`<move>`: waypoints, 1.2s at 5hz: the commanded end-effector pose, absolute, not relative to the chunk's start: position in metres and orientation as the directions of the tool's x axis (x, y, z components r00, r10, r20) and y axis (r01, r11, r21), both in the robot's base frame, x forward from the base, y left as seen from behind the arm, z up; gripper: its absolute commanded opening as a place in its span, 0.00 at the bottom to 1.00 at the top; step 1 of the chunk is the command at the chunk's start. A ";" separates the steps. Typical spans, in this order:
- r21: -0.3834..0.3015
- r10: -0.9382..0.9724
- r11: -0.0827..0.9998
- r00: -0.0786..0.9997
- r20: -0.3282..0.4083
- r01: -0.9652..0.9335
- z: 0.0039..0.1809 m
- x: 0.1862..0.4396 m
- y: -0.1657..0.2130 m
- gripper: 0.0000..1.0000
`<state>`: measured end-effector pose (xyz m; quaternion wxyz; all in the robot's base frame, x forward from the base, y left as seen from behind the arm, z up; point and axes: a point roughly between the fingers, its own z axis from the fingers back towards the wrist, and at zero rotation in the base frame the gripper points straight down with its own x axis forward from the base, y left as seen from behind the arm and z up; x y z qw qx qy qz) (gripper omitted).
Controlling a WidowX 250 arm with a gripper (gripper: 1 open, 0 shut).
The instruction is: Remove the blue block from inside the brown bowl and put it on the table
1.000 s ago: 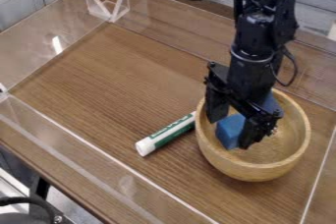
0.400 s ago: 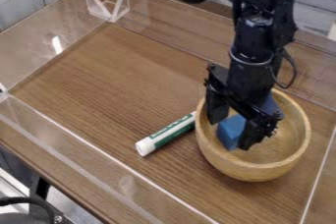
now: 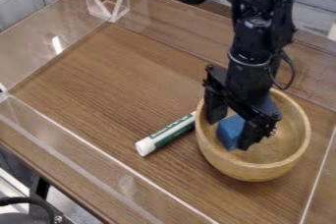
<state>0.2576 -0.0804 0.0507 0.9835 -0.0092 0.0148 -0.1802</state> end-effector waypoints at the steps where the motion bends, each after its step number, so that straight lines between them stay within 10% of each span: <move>1: -0.013 -0.359 0.933 0.933 0.031 0.359 0.064 0.264 -0.083 1.00; 2: -0.015 -0.363 0.931 0.931 0.034 0.364 0.061 0.264 -0.084 0.00; 6: -0.015 -0.382 0.924 0.924 0.000 0.382 0.080 0.262 -0.080 0.00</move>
